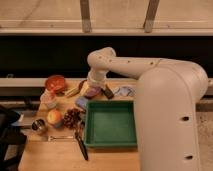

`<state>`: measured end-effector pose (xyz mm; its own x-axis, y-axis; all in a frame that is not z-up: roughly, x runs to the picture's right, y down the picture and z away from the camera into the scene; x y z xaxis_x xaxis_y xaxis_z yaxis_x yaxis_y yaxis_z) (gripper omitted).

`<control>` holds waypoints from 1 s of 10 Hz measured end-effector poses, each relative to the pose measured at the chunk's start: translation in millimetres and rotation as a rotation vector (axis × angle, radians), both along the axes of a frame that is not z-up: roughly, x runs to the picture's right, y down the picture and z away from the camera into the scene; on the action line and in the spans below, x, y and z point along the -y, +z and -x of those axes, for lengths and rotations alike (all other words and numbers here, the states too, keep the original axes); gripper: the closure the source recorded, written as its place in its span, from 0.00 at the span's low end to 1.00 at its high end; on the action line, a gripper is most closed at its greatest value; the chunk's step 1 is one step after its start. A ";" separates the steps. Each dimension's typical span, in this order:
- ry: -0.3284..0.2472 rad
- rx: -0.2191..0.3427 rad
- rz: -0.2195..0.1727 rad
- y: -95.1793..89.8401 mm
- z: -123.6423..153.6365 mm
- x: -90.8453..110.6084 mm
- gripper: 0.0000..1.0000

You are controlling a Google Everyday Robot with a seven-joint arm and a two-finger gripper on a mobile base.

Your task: Wipe red bowl with sponge

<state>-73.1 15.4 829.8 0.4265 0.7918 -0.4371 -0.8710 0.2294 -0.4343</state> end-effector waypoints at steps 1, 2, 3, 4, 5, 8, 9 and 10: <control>-0.029 0.046 0.002 -4.6 15.3 -6.8 0.20; -0.053 0.079 0.000 -7.3 23.6 -11.1 0.20; -0.058 0.089 -0.001 -8.3 26.7 -12.0 0.20; -0.058 0.088 0.000 -8.2 26.6 -12.5 0.20; -0.058 0.088 0.000 -8.1 25.9 -12.6 0.20; -0.060 0.075 0.012 4.2 30.6 -15.9 0.20; -0.058 0.066 0.027 15.7 34.5 -22.8 0.20; -0.053 0.057 0.037 21.4 33.9 -25.6 0.20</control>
